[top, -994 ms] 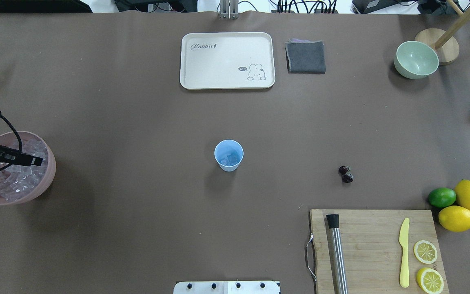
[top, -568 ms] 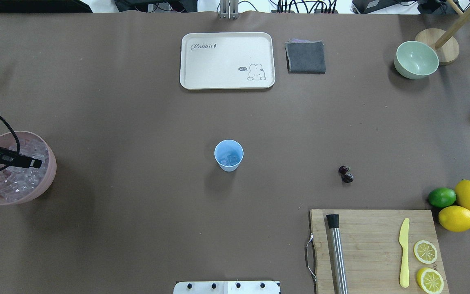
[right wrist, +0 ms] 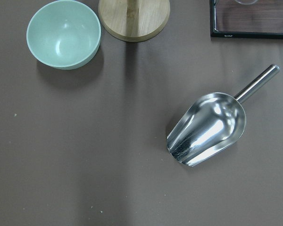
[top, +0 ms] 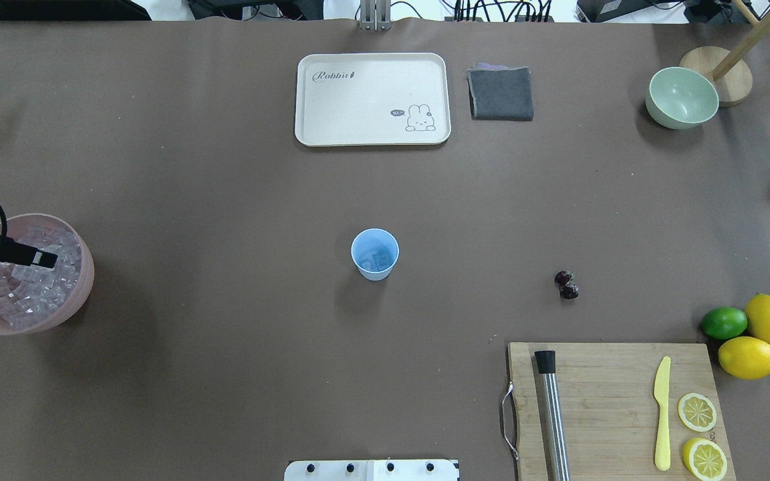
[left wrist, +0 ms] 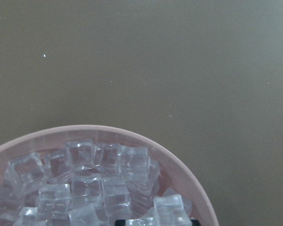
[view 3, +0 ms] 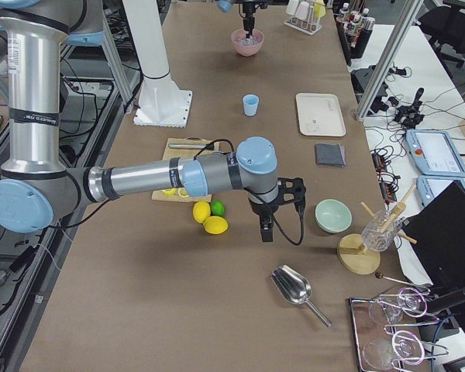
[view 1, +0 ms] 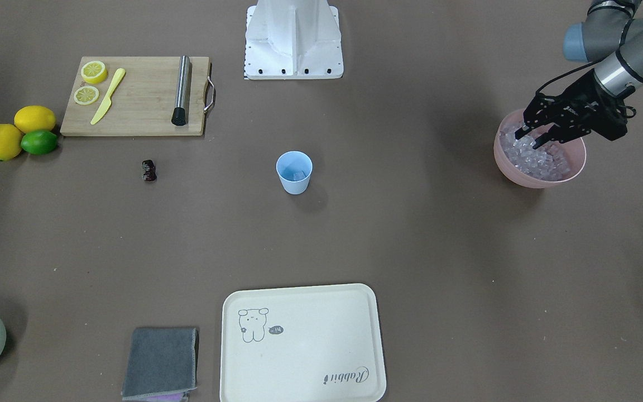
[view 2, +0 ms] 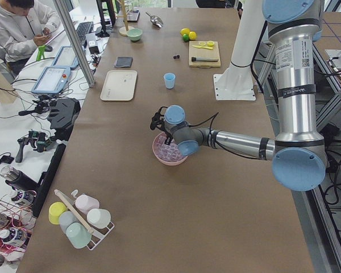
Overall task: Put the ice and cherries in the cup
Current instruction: 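Lower the left gripper into the ice and grasp a third cube, then carry the ice cube toward the light-blue cup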
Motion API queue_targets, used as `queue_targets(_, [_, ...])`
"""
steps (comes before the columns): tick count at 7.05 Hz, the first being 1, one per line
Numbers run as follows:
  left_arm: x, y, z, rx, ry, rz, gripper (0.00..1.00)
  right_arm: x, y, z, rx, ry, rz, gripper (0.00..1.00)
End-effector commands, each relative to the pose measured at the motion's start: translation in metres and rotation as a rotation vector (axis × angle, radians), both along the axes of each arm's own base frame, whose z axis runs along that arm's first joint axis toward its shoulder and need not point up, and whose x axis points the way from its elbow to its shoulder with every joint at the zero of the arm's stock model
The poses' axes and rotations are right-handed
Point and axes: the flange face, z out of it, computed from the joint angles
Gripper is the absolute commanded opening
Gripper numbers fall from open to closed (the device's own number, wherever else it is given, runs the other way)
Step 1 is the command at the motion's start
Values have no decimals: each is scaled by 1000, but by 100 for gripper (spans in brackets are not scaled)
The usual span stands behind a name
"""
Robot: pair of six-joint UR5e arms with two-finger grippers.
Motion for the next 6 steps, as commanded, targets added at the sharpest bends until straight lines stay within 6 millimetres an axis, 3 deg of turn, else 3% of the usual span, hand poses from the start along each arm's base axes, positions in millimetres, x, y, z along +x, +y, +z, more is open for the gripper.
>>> queue_targets(1, [2,-15,-24,17,33,-8,0,0,0,0,1,0,0,100])
queue_targets(3, [28,-46,-83,-97,118,-77,0,0,0,0,1,0,0,100])
queue_targets(4, [49,-51,-108,-117,145,-84,0,0,0,0,1,0,0,100])
queue_targets(5, [94,-52,-141,-157,175,-127,0,0,0,0,1,0,0,100])
queue_targets(6, [153,-40,-175,-194,209,-170,0,0,0,0,1,0,0,100])
